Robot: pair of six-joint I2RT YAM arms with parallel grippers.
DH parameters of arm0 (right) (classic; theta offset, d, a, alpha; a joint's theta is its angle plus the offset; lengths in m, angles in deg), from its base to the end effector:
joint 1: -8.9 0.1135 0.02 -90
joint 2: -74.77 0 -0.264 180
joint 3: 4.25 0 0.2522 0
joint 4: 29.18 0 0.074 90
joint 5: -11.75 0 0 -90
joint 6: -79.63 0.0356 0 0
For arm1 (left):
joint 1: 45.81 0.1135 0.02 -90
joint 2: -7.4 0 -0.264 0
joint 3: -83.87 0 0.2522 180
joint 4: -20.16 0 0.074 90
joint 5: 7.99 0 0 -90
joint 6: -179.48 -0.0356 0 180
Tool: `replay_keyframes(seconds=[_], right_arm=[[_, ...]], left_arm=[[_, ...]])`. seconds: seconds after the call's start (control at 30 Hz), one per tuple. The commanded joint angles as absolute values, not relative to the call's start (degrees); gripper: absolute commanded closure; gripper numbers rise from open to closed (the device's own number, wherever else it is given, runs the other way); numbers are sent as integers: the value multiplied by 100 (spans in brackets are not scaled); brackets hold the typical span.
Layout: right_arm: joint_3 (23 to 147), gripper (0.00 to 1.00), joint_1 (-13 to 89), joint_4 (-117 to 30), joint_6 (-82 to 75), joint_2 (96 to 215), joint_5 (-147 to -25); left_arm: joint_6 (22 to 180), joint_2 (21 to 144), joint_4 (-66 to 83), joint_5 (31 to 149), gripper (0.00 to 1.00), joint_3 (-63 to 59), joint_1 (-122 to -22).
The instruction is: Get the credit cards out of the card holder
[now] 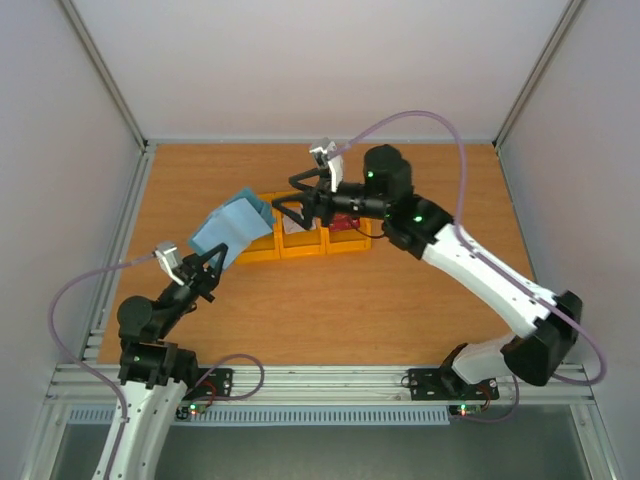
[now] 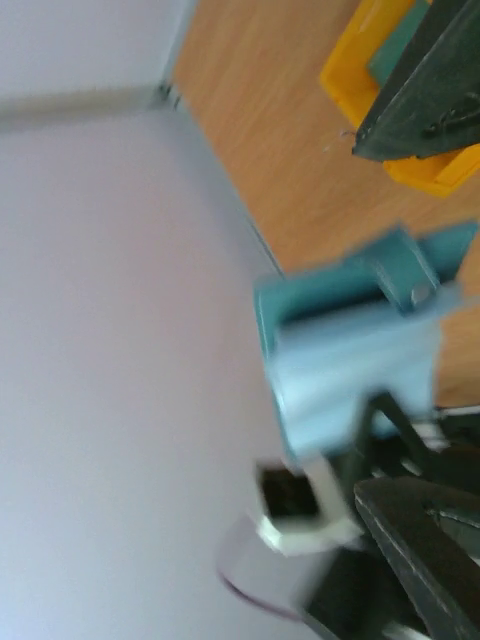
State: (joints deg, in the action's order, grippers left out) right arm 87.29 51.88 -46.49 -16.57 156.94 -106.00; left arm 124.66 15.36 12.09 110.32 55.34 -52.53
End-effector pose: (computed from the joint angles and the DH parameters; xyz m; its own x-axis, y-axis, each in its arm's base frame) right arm 0.2355 0.2421 0.4015 0.0011 -0.1296 -0.9916 -0.9461 0.3209 -0.0430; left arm 0.0949 -0.0282 0.2615 -0.1486 -0.4932 -0.8571 0.5839 0.6558 -0.4786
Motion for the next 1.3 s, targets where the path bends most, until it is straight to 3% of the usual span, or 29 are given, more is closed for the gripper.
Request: replay_keyframes(seconds=[0.0, 0.17, 0.47, 0.53, 0.57, 0.67, 0.7, 0.77, 0.8, 0.9, 0.97, 1.1, 1.27], right_arm=[[9629, 3, 5167, -7274, -4314, 15583, -13068], [11134, 2, 5201, -9407, -5005, 16360, -12127], [11711, 5, 5688, -9856, -5219, 17015, -11968], [11808, 17, 5689, -9899, -5203, 17123, -12283], [11853, 28, 5689, -9902, -5193, 17153, -12419], [11883, 85, 5684, -9775, -5093, 17132, -12537], [11890, 97, 5680, -9750, -5049, 17109, -12484], [11906, 99, 5668, -9742, -4955, 17059, -12329], [11898, 99, 5639, -9748, -4872, 17031, -12246], [11877, 99, 5547, -9879, -4676, 16949, -12131], [11857, 99, 5514, -10062, -4575, 16885, -12074], [11608, 99, 5496, -10606, -4280, 16622, -11719], [10406, 99, 5469, -10986, -3211, 15996, -11344]], left_arm=[[12925, 1767, 2444, 12085, 100, 5619, -5261], [13155, 1973, 2807, 13001, 100, 5584, -5507], [13056, 2014, 2794, 12940, 100, 5622, -5604], [13029, 1993, 2756, 12922, 100, 5622, -5617], [13026, 1984, 2758, 12913, 100, 5622, -5618], [13011, 1942, 2739, 12883, 100, 5630, -5631], [13004, 1930, 2735, 12878, 100, 5631, -5635], [12993, 1919, 2708, 12857, 99, 5631, -5636], [12991, 1906, 2682, 12824, 94, 5631, -5642], [13016, 1846, 2478, 12555, 47, 5630, -5645], [12962, 1819, 2370, 12437, 32, 5627, -5644], [12786, 1786, 2082, 12061, 19, 5616, -5638], [12457, 1753, 1640, 11403, 16, 5590, -5639]])
